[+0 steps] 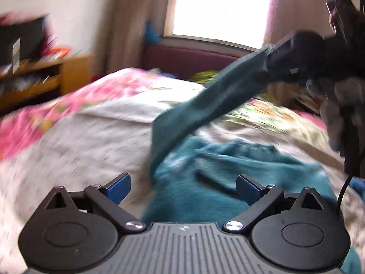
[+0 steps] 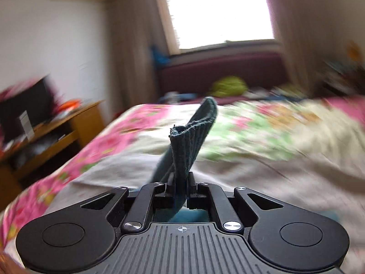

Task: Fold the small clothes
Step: 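Lay the sleeve onto the sweater body and open the right tool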

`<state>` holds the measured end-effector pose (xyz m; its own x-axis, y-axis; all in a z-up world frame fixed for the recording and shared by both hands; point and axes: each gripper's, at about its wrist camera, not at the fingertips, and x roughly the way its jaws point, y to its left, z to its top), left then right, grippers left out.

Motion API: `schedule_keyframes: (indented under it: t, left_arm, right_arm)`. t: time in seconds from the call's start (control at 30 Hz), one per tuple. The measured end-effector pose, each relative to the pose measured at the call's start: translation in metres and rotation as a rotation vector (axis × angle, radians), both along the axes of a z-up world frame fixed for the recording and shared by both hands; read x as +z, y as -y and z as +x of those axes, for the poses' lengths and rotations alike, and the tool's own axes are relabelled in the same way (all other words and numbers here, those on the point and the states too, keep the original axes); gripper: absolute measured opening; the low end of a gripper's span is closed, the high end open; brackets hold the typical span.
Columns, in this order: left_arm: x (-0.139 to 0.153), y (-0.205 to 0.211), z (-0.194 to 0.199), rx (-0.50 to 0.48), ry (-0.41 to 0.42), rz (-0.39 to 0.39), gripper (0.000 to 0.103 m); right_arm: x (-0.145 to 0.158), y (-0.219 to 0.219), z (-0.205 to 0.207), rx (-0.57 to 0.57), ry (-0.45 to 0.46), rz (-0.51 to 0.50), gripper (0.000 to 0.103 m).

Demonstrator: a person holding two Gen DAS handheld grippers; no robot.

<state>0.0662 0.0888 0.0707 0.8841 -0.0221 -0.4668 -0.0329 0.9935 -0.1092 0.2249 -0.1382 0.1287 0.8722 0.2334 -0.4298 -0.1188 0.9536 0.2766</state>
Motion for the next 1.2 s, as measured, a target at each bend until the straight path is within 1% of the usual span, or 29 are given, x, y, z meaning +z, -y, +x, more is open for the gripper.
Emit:
schedule_keyframes:
  t: [0.03, 0.1, 0.17, 0.23, 0.27, 0.33, 0.4, 0.53, 0.6, 0.67, 0.73, 0.8, 0.87, 0.93, 0.97, 1.0, 1.03, 1.1, 1.17, 1.2]
  left_arm:
    - [0.002, 0.013, 0.004, -0.036, 0.000, 0.031, 0.103]
    - [0.000, 0.038, 0.010, -0.097, -0.012, 0.084, 0.103]
    - [-0.010, 0.057, 0.016, -0.146, -0.048, 0.124, 0.103]
    - [-0.024, 0.071, 0.022, -0.187, -0.104, 0.167, 0.103]
    - [-0.031, 0.076, 0.026, -0.204, -0.139, 0.186, 0.103]
    - [-0.042, 0.083, 0.031, -0.217, -0.197, 0.203, 0.103]
    - [-0.046, 0.083, 0.033, -0.210, -0.222, 0.210, 0.103]
    - [-0.042, 0.084, 0.036, -0.194, -0.205, 0.243, 0.103]
    - [-0.036, 0.083, 0.038, -0.187, -0.191, 0.243, 0.103]
    - [-0.033, 0.083, 0.046, -0.175, -0.174, 0.242, 0.103]
    - [-0.028, 0.082, 0.052, -0.163, -0.158, 0.239, 0.103]
    - [-0.025, 0.079, 0.058, -0.155, -0.153, 0.226, 0.103]
    - [-0.026, 0.078, 0.063, -0.146, -0.164, 0.217, 0.103]
    - [-0.028, 0.078, 0.065, -0.144, -0.178, 0.210, 0.103]
    - [-0.029, 0.079, 0.065, -0.149, -0.183, 0.208, 0.103]
    - [-0.029, 0.081, 0.066, -0.155, -0.185, 0.210, 0.103]
    - [-0.029, 0.083, 0.067, -0.162, -0.184, 0.217, 0.103]
    - [-0.026, 0.087, 0.071, -0.175, -0.172, 0.228, 0.103]
    - [-0.019, 0.090, 0.073, -0.178, -0.139, 0.231, 0.103]
    - [-0.015, 0.091, 0.075, -0.176, -0.118, 0.230, 0.103]
  right_arm:
    - [-0.016, 0.018, -0.002, -0.042, -0.021, 0.013, 0.006]
    - [-0.053, 0.045, -0.004, -0.112, -0.083, -0.005, 0.006]
    - [-0.094, 0.063, 0.000, -0.134, -0.182, -0.009, 0.006]
    - [-0.123, 0.074, -0.001, -0.147, -0.258, 0.047, 0.008]
    - [-0.130, 0.077, -0.003, -0.150, -0.263, 0.077, 0.009]
    - [-0.129, 0.078, -0.007, -0.147, -0.240, 0.111, 0.013]
    - [-0.124, 0.080, -0.006, -0.139, -0.221, 0.139, 0.015]
    - [-0.115, 0.087, -0.005, -0.133, -0.195, 0.209, 0.016]
    - [-0.111, 0.091, -0.013, -0.136, -0.191, 0.207, 0.018]
    - [-0.112, 0.097, -0.022, -0.138, -0.214, 0.218, 0.019]
    - [-0.116, 0.102, -0.025, -0.130, -0.231, 0.256, 0.020]
    - [-0.118, 0.107, -0.023, -0.146, -0.234, 0.288, 0.031]
    - [-0.120, 0.111, -0.017, -0.172, -0.240, 0.319, 0.034]
    - [-0.120, 0.111, -0.008, -0.197, -0.248, 0.336, 0.033]
    - [-0.119, 0.110, -0.003, -0.210, -0.257, 0.326, 0.023]
    - [-0.117, 0.109, 0.001, -0.213, -0.261, 0.317, 0.010]
    - [-0.112, 0.108, 0.003, -0.200, -0.246, 0.323, 0.010]
    - [-0.094, 0.105, -0.001, -0.173, -0.164, 0.311, 0.010]
    - [-0.081, 0.104, -0.010, -0.157, -0.079, 0.294, 0.009]
    - [-0.082, 0.105, -0.012, -0.157, -0.067, 0.296, 0.009]
